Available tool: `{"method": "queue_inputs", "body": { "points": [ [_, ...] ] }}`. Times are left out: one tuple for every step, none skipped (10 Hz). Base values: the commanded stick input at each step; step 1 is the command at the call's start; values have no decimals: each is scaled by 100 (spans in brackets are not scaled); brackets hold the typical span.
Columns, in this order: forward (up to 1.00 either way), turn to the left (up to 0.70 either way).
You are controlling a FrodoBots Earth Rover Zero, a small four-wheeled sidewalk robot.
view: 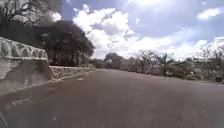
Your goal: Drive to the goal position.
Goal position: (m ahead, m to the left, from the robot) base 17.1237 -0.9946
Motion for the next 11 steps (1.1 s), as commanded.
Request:
{"method": "queue_inputs", "body": {
  "points": [
    [70,0],
    [70,0],
    [70,0],
    [70,0],
    [70,0],
    [70,0],
    [70,0],
    [70,0],
    [70,0],
    [70,0],
    [70,0]
  ]
}}
